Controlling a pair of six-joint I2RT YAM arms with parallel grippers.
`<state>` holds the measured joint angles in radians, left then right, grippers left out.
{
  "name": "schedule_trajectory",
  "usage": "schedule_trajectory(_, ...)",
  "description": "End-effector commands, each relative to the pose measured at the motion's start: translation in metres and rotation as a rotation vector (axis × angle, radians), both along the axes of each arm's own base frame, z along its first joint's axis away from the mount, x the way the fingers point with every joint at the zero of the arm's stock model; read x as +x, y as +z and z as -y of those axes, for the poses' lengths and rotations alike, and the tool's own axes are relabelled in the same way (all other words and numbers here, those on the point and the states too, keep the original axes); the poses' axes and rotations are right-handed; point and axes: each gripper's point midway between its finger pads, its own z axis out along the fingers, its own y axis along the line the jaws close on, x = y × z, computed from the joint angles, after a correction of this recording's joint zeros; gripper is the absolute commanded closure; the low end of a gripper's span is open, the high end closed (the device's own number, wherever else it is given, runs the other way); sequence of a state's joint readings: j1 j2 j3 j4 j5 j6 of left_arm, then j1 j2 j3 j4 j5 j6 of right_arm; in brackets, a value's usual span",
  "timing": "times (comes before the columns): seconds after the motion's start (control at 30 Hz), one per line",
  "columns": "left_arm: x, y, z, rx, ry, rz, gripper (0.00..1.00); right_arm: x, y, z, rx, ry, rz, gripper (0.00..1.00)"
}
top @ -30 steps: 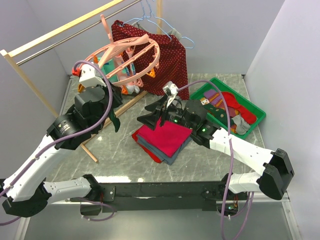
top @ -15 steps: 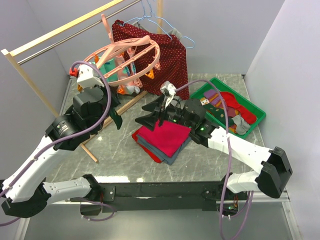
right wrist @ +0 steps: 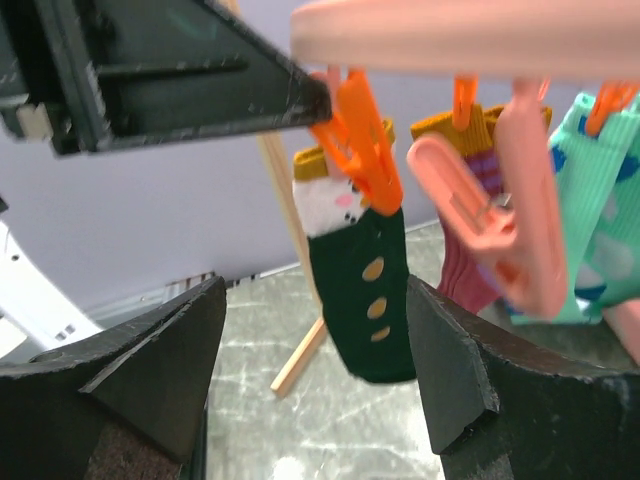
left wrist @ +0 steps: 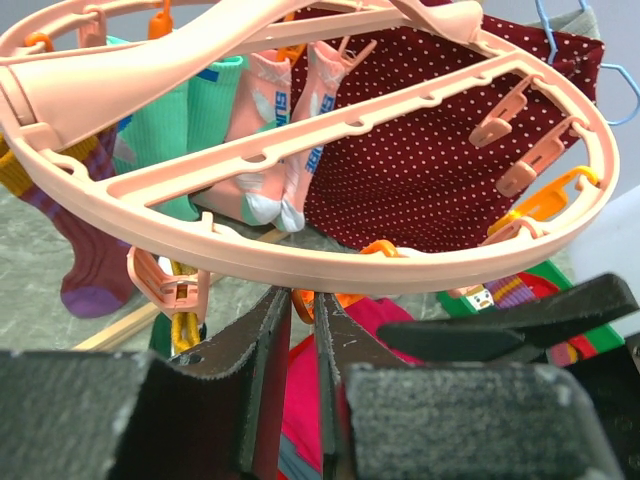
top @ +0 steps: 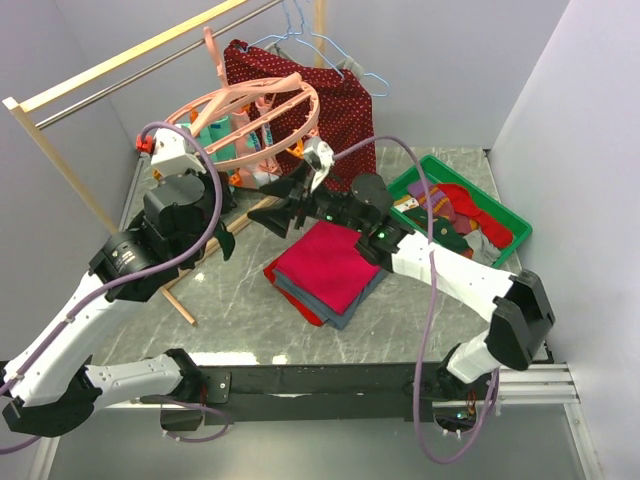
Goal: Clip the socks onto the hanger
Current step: Open the clamp at the hanger.
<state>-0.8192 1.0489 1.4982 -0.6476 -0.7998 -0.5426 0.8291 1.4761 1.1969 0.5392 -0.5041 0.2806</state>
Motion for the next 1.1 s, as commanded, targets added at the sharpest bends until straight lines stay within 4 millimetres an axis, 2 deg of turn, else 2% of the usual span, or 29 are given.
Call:
schedule_trajectory(0.0,0.003,0.021,-0.008,-0.033,0.019,0.059,0.8,0.006,0.039,-0.01,0.089,-0.001,0.096,0.21)
schedule_trajectory(0.27,-0.002,0.027,-0.006,-0.062,-0.018,0.061,0.8,0.031,0.034,-0.02,0.106,-0.062,0.133,0.2)
schedule_trajectory(0.5,-0.009,0.029,-0.003,-0.098,-0.06,0.064,0.8,0.038,0.035,-0.027,0.129,-0.04,0.152,0.16)
schedule_trajectory(0.8,-0.01,0.027,-0.002,-0.103,-0.069,0.064,0.8,0.037,0.043,-0.033,0.139,-0.008,0.181,0.16)
schedule_trajectory(1.07,-0.009,0.027,-0.001,-0.104,-0.07,0.065,0.79,0.026,0.05,-0.036,0.156,0.058,0.181,0.21)
